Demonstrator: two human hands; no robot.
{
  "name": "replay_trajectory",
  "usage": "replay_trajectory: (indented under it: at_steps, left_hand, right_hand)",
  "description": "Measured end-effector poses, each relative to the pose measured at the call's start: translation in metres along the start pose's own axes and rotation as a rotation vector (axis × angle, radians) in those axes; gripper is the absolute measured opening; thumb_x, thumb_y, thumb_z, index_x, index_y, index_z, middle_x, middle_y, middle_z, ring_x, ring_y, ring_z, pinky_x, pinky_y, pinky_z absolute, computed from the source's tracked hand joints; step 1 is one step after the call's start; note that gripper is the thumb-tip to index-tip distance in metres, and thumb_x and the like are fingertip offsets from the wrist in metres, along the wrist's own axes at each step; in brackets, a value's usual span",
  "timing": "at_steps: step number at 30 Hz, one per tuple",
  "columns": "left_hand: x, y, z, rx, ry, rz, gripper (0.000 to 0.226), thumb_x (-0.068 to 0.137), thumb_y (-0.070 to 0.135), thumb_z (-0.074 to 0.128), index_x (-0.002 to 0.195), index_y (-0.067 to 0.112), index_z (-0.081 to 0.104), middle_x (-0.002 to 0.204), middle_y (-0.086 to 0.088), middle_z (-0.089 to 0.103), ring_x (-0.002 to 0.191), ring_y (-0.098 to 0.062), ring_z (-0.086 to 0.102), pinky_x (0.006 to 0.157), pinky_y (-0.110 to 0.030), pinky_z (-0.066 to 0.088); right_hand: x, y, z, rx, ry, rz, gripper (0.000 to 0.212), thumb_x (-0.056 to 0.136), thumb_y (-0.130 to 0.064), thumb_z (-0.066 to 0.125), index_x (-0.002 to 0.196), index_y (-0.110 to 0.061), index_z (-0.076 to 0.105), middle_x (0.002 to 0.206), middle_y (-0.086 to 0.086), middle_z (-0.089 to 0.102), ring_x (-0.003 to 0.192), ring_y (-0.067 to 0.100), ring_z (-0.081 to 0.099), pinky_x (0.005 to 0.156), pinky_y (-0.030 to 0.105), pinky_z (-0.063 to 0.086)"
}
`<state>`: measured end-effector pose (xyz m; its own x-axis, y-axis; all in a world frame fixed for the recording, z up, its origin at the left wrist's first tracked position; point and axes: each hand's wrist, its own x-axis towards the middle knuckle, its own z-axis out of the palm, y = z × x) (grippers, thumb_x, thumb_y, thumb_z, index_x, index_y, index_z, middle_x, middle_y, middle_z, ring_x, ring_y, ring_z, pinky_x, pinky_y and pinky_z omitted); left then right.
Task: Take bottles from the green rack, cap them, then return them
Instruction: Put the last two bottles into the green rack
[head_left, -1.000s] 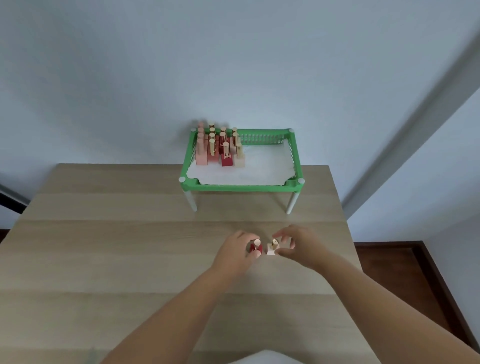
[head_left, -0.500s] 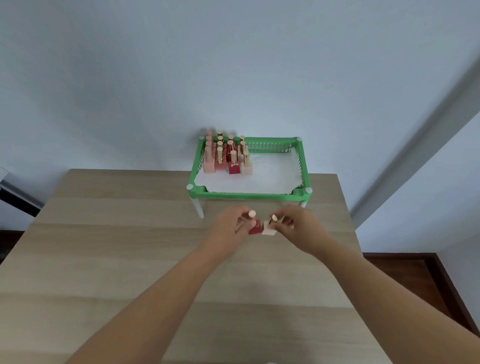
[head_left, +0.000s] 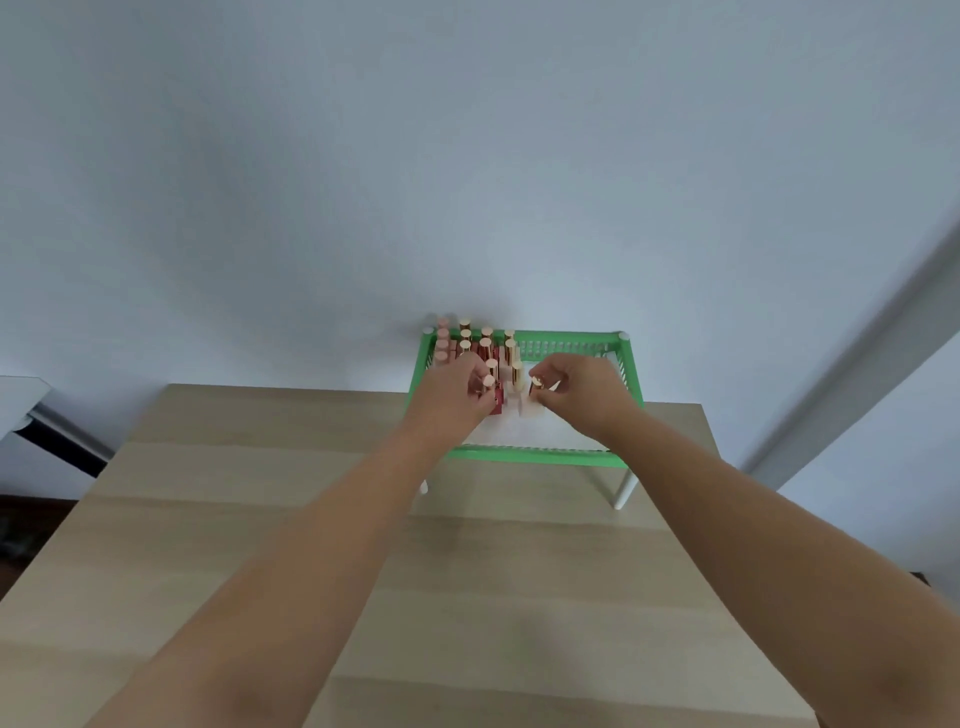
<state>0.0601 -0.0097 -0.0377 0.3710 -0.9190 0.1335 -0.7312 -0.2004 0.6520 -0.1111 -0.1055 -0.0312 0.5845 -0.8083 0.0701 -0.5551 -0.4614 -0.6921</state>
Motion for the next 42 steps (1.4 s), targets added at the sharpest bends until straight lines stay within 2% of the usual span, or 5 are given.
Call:
replay_trajectory:
  at_steps: [17,23,26,33,42]
  left_hand:
    - [0.018,-0.007,0.014,0.208,0.047,0.184,0.022,0.086,0.017,0.066,0.108,0.020,0.063,0.095,0.005,0.056,0.083,-0.014,0.054,0.075,-0.036,0.052]
    - [0.013,-0.009,0.016,0.570,0.193,0.324,0.061,0.065,0.031,0.082,0.122,0.023,0.060,0.125,0.005,0.059,0.113,-0.028,0.052,0.095,-0.038,0.039]
    - [0.013,-0.009,0.019,0.637,0.172,0.279,0.068,0.066,0.037,0.081,0.129,0.025,0.057,0.135,0.011,0.055,0.130,-0.028,0.041,0.102,-0.039,0.023]
    - [0.019,-0.009,0.019,0.701,0.140,0.251,0.055,0.076,0.033,0.075,0.127,0.026,0.058,0.134,0.011,0.057,0.136,-0.028,0.036,0.104,-0.040,0.016]
    - [0.031,-0.015,0.018,0.745,0.150,0.259,0.052,0.080,0.028,0.071,0.130,0.024,0.056,0.142,0.012,0.049,0.138,-0.028,0.034,0.106,-0.041,0.027]
  right_hand:
    - [0.025,0.021,0.031,-0.007,0.045,0.013,0.033,0.075,-0.031,0.076,0.103,-0.027,0.059,0.086,-0.008,0.060,0.073,0.008,0.056,0.065,0.024,0.046]
    - [0.027,0.033,0.034,-0.141,-0.063,0.026,0.066,0.070,-0.032,0.080,0.129,-0.023,0.052,0.112,-0.002,0.052,0.088,0.009,0.047,0.079,0.023,0.039]
    - [0.031,0.036,0.039,-0.179,-0.073,0.020,0.061,0.073,-0.034,0.077,0.129,-0.023,0.054,0.117,0.001,0.052,0.092,0.012,0.049,0.083,0.024,0.041]
    - [0.037,0.038,0.048,-0.222,-0.040,0.007,0.054,0.077,-0.039,0.073,0.126,-0.023,0.057,0.114,0.001,0.053,0.102,0.018,0.052,0.084,0.031,0.046]
    - [0.050,0.033,0.055,-0.257,-0.011,-0.010,0.048,0.081,-0.039,0.069,0.125,-0.026,0.058,0.114,0.000,0.055,0.109,0.020,0.052,0.084,0.036,0.050]
